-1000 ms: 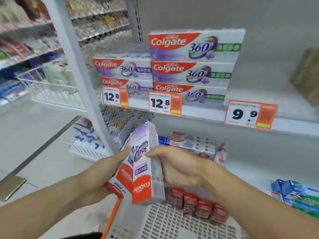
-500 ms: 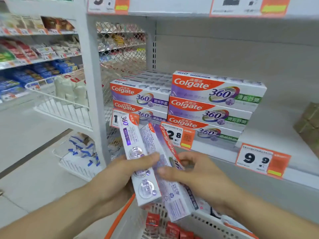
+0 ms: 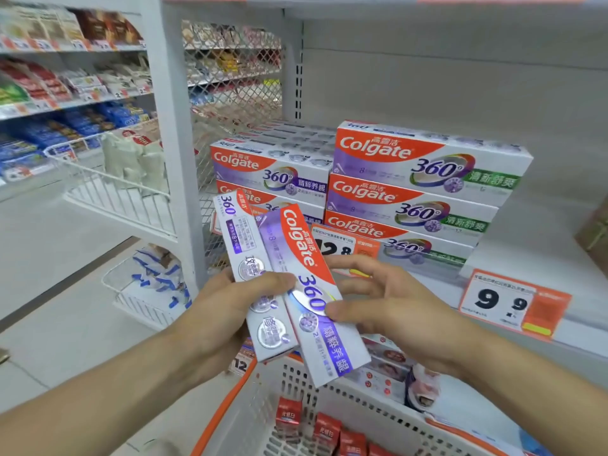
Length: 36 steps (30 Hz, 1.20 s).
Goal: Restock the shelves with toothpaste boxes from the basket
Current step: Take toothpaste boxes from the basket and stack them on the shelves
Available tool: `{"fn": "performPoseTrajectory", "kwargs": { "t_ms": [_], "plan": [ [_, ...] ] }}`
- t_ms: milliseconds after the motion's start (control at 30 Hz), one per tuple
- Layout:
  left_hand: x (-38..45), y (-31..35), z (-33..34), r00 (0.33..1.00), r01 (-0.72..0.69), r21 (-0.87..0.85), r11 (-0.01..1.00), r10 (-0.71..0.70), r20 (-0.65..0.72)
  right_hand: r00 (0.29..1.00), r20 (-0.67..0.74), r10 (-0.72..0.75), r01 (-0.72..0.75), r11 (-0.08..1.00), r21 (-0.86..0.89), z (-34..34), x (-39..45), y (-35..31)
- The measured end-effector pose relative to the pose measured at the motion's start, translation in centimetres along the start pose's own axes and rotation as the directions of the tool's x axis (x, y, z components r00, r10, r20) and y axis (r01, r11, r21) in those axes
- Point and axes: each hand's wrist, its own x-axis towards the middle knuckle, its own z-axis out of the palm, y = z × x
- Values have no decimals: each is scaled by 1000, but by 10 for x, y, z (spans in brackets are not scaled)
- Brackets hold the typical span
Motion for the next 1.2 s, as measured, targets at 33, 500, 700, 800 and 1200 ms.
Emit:
{"fn": "performPoseTrajectory", "kwargs": {
  "t_ms": [33,500,700,800,1200],
  "plan": [
    [-1,1,1,1000,-11,9,1000,10,12,1000,13,8,-8,1000,-4,-1,0,0],
    [9,12,-33,973,-109,-46,993,97,-208,971,-120,-207,130,878,-461,13,-4,-87],
    [7,19,-35,946,-243,59,968,250,-205,949,-113,-296,169,776,-608,28,28,-172],
    [9,20,-34,922,-295,99,950,310,-230,940,-164,-298,128,757,-641,32,55,-195],
    [18,18,-35,913,-317,101,943,333,-237,840,-241,-486,-9,432,-902,8,139,-205]
  ]
}}
